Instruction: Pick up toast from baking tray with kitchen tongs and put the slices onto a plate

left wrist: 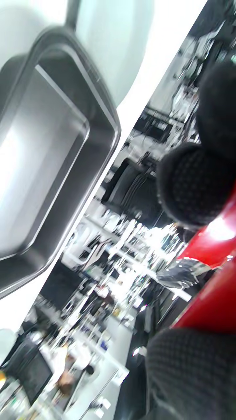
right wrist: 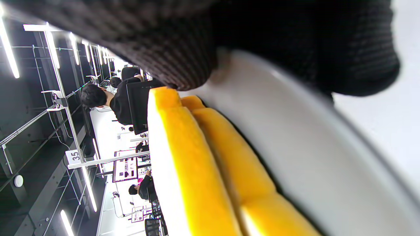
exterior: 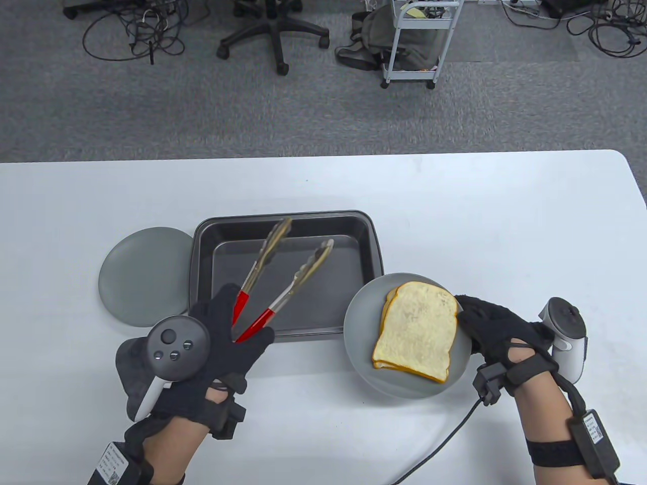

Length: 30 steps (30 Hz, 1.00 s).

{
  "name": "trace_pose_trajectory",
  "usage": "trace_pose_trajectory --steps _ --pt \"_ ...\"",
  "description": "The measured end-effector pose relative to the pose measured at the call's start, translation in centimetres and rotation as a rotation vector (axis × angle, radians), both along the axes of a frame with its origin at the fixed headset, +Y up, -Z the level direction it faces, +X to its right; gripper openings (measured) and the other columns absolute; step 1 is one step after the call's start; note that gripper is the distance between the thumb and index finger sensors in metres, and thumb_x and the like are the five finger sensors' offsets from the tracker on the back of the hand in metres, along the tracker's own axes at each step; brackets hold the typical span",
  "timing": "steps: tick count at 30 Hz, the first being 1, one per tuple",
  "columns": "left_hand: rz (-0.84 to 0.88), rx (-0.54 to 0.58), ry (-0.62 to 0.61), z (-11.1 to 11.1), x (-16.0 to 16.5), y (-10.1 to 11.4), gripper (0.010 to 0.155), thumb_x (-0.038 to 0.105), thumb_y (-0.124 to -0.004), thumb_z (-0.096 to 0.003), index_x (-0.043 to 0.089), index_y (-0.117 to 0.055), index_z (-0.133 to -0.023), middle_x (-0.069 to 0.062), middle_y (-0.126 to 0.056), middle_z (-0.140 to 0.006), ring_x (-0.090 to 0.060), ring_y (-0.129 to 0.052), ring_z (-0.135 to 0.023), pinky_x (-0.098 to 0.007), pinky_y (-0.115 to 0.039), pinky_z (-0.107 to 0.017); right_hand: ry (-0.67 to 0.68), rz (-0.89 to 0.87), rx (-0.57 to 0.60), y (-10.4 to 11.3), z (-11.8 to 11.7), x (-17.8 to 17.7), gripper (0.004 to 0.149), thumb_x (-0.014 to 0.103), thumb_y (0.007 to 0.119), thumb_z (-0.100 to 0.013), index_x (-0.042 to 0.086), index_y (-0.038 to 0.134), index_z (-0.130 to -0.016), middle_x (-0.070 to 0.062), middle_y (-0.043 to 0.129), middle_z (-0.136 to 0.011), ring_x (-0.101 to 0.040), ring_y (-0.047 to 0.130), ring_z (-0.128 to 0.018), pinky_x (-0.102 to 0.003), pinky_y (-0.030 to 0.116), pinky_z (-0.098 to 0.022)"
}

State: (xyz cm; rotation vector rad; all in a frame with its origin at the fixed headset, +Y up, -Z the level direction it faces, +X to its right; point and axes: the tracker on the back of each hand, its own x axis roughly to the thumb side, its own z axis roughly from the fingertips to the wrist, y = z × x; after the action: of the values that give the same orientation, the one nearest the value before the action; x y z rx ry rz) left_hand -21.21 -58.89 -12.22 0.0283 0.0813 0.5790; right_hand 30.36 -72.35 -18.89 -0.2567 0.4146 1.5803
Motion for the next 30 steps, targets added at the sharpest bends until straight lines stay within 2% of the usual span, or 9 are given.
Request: trace_pose_trajectory --steps 5,9,13,16,20,25,30 --pt "-0.04 0.032 0.167 -0.1 -3.5 -0.7 0.094 0.069 -0.082 -0.0356 0.022 -0.046 -0.108 -0.017 -0.069 -0.091 -0.024 -0.092 -0.052 -0.035 -0.085 -0.034 0.0 -0.001 -0.001 0.0 0.1 0.0 0.049 0.026 0.09 -0.042 0.007 0.085 -0.087 -0.022 0.106 -0.064 -0.036 0.116 -0.038 -0.051 0.096 -0.033" --pt "-0.026 -0.01 0.258 -0.3 -6.2 -2.0 0.09 0.065 -0.07 -0.0406 0.017 -0.035 -0.108 -0.019 -0.062 -0.093 -0.024 -0.088 -0.056 -0.037 -0.082 -0.038 0.001 0.001 -0.001 0.0 0.1 0.0 0.049 0.026 0.09 -0.042 0.007 0.085 -0.087 -0.022 0.106 -0.064 -0.036 0.116 -0.038 -0.051 0.096 -0.033" --pt "-0.01 -0.05 0.336 -0.6 -8.8 -3.5 0.087 0.06 -0.066 -0.0446 0.014 -0.027 -0.107 -0.021 -0.054 -0.095 -0.027 -0.083 -0.062 -0.04 -0.08 -0.043 -0.006 -0.009 -0.006 0.0 0.1 0.0 0.049 0.026 0.09 -0.042 0.008 0.085 -0.087 -0.022 0.106 -0.064 -0.036 0.116 -0.038 -0.051 0.096 -0.033" --pt "0.032 -0.083 0.375 -0.9 -10.5 -4.7 0.086 0.057 -0.066 -0.0462 0.012 -0.025 -0.107 -0.022 -0.051 -0.096 -0.031 -0.08 -0.067 -0.043 -0.078 -0.048 -0.007 -0.012 -0.006 0.0 0.1 -0.1 0.049 0.026 0.09 -0.042 0.008 0.085 -0.087 -0.022 0.106 -0.064 -0.036 0.116 -0.038 -0.051 0.096 -0.033" --pt "0.012 -0.109 0.434 -1.5 -12.3 -6.3 0.085 0.056 -0.072 -0.0464 0.01 -0.032 -0.105 -0.02 -0.053 -0.095 -0.033 -0.081 -0.07 -0.046 -0.078 -0.053 -0.008 -0.007 -0.007 0.0 0.1 0.0 0.049 0.026 0.09 -0.042 0.008 0.085 -0.087 -0.022 0.107 -0.064 -0.036 0.116 -0.038 -0.051 0.096 -0.033" --pt "-0.018 -0.193 0.469 -2.4 -13.5 -9.0 0.084 0.056 -0.073 -0.046 0.008 -0.037 -0.104 -0.019 -0.057 -0.093 -0.031 -0.085 -0.067 -0.043 -0.082 -0.052 -0.01 -0.005 -0.009 0.0 0.1 0.1 0.049 0.026 0.09 -0.042 0.008 0.085 -0.087 -0.022 0.106 -0.064 -0.036 0.116 -0.038 -0.051 0.096 -0.033" --pt "-0.114 -0.23 0.506 -3.8 -14.0 -10.9 0.083 0.057 -0.076 -0.0451 0.009 -0.042 -0.104 -0.018 -0.061 -0.094 -0.031 -0.088 -0.067 -0.044 -0.084 -0.051 -0.013 -0.001 -0.011 0.0 0.1 0.1 0.049 0.026 0.09 -0.042 0.008 0.085 -0.087 -0.022 0.106 -0.064 -0.036 0.116 -0.038 -0.051 0.096 -0.033"
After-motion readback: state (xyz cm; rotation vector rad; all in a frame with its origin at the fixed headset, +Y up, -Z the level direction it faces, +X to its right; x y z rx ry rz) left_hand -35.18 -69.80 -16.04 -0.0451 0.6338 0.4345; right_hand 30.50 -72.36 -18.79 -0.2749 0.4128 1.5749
